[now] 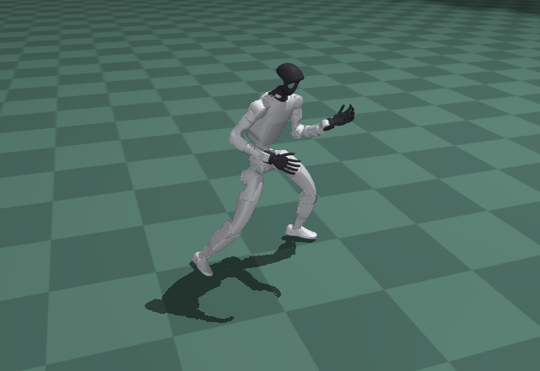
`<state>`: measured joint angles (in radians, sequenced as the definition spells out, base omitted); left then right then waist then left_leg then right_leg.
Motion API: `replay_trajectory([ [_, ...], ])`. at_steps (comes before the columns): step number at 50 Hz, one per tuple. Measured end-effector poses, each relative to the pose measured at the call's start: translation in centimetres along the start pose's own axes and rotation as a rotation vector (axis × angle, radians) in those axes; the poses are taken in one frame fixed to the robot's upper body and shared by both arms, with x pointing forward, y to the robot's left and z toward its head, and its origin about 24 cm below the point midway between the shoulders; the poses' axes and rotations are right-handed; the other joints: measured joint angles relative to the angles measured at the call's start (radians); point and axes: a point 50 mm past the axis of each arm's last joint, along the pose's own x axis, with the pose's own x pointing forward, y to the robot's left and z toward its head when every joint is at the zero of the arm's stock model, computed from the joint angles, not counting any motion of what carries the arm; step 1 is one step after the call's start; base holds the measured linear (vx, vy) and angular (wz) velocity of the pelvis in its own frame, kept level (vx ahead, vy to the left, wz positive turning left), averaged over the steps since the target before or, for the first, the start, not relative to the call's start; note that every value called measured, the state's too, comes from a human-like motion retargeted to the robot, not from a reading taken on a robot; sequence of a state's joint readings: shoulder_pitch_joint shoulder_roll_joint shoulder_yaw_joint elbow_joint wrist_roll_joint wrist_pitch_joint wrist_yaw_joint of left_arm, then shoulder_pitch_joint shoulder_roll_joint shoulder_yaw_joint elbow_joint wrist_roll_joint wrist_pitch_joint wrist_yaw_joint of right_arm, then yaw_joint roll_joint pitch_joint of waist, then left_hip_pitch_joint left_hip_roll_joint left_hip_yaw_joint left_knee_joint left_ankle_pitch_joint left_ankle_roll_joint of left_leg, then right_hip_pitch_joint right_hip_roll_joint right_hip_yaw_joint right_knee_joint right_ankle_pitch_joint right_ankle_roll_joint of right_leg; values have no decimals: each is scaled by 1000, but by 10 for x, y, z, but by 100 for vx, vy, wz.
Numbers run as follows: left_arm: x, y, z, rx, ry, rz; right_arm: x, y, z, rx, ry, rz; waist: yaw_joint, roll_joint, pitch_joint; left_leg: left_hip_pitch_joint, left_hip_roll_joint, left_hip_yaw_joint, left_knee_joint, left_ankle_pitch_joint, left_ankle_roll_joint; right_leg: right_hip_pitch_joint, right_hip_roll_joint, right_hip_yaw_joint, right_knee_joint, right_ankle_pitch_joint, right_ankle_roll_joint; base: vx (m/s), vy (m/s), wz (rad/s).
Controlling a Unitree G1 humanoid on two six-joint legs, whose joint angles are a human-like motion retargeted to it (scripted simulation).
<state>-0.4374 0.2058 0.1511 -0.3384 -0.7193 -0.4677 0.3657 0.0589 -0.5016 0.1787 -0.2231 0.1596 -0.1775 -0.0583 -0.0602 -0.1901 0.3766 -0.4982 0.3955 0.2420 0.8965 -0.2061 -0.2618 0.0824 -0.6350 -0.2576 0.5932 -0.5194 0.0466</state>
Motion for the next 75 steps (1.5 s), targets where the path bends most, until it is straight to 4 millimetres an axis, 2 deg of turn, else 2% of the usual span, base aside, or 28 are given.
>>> replay_trajectory([
  [4,-10,-17,16,-246,33,-107,11,18,31,127,-153,-4,153,-74,124,-9,227,133,-142,53,9,16,-38,33,255,-129,-22,30,-5,9],
  [7,-14,-25,35,-299,9,-194,26,26,72,167,-351,32,250,-142,133,-24,275,236,-400,118,21,18,-95,29,274,-171,1,36,29,-12],
  [10,-9,-29,58,-271,-70,-258,36,18,116,133,-568,12,362,-176,123,32,300,331,-652,144,26,63,-119,45,144,-108,46,55,62,-79],
  [13,5,-41,75,-212,-144,-381,35,14,132,157,-652,-8,411,-185,1,97,314,462,-762,240,47,96,-121,76,-65,131,73,69,92,-93],
  [15,23,-63,85,-120,-221,-537,32,15,132,193,-645,21,389,-179,-105,105,328,523,-718,342,49,101,-125,90,-166,351,82,67,103,-52],
  [17,47,-103,98,31,-353,-732,28,19,125,217,-602,85,313,-164,-190,40,346,499,-552,375,18,91,-132,87,-205,548,85,57,106,21],
  [19,56,-165,124,116,-585,-931,22,23,118,212,-548,150,203,-143,-246,-65,327,432,-395,357,0,62,-122,96,-211,646,93,46,106,91],
  [20,47,-197,143,116,-739,-1032,18,25,114,198,-520,177,149,-126,-263,-111,310,399,-341,345,0,43,-102,112,-208,657,99,47,95,86],
  [22,-18,-259,178,-1,-1101,-1341,6,14,102,164,-445,192,111,-76,-245,-137,318,352,-257,286,3,4,-18,146,-195,592,113,52,84,36],
  [24,-99,-281,200,-127,-1437,-1676,-10,-4,86,158,-338,174,113,-20,-213,-135,333,342,-192,223,22,-42,40,92,-183,540,123,49,78,-10],
  [26,-156,-271,195,-245,-1571,-2005,-27,-18,67,202,-216,110,130,28,-192,-119,329,363,-160,178,47,-88,72,0,-185,504,128,44,75,-13],
  [27,-171,-263,188,-283,-1547,-2146,-36,-22,56,237,-161,66,139,46,-185,-110,318,376,-151,160,60,-108,89,-25,-194,483,133,42,71,11],
  [29,-177,-258,175,-281,-1390,-2293,-48,-25,41,321,-86,-19,148,68,-170,-93,278,392,-139,132,89,-137,135,2,-222,433,148,42,67,45],
  [33,-151,-267,169,-172,-1214,-2204,-50,-19,35,386,-57,-14,106,102,-134,-61,162,379,-120,99,131,-160,207,143,-284,350,160,39,56,96],
  [37,-131,-264,174,-137,-1193,-2098,-41,-10,46,322,-102,90,47,123,-108,-26,60,354,-118,76,109,-169,235,177,-405,261,149,35,38,90],
  [42,-109,-261,173,-73,-1150,-1972,-33,-8,64,193,-196,103,18,118,-67,43,-45,355,-138,23,115,-204,266,234,-483,267,138,28,19,57],
  [45,-80,-261,169,-19,-1037,-1809,-27,-10,81,14,-298,40,23,117,-48,33,-62,321,-80,16,152,-199,250,202,-406,237,72,26,4,59],
  [47,-47,-255,162,4,-933,-1607,-23,-13,93,-116,-372,-18,47,105,-54,-25,-68,259,26,52,159,-166,213,128,-373,215,54,31,-4,96],
  [50,11,-203,137,32,-695,-1166,-16,-20,112,-271,-474,-102,136,112,-97,-135,-64,166,185,150,120,-109,188,52,-353,175,25,37,-8,109],
  [53,29,-116,85,87,-308,-767,9,-16,142,-404,-637,-120,250,105,-144,-172,0,219,163,110,136,-67,188,-16,-335,165,-4,39,-4,110],
  [55,6,-52,57,105,-34,-521,36,-10,171,-514,-763,-118,318,83,-163,-149,5,311,10,29,165,-35,179,-67,-342,181,-1,41,7,110],
  [57,-31,-3,42,128,212,-329,68,-8,206,-678,-856,-172,413,45,-166,-105,-55,371,-236,4,168,-1,171,-101,-367,204,17,44,14,74],
  [60,-79,40,44,194,496,-172,120,-23,265,-1015,-879,-373,621,0,-143,-71,-138,362,-465,67,180,60,168,-134,-434,235,51,48,21,17],
  [62,-85,53,57,277,591,-190,163,-49,292,-1257,-746,-533,765,-35,-106,-100,-143,358,-381,52,202,101,142,-155,-492,265,80,48,27,-6],
  [65,-77,55,66,399,591,-265,206,-109,293,-1548,-319,-653,922,-52,-78,-131,-145,399,-262,2,191,115,89,-161,-525,323,120,43,33,-7],
  [68,-47,40,65,482,402,-353,220,-129,274,-1312,-80,-604,912,-11,-93,-85,-174,396,-291,-29,193,73,84,-83,-406,325,90,37,36,19],
  [71,-14,5,55,622,124,-430,223,-81,263,-1016,-350,-524,745,63,-134,-7,-211,339,-363,-24,201,-9,151,77,-181,283,43,33,31,74],
  [75,35,-68,19,817,-147,-632,188,-5,214,-759,-626,-306,463,141,-164,126,-245,266,-500,15,198,-140,267,188,60,286,28,29,21,78],
])
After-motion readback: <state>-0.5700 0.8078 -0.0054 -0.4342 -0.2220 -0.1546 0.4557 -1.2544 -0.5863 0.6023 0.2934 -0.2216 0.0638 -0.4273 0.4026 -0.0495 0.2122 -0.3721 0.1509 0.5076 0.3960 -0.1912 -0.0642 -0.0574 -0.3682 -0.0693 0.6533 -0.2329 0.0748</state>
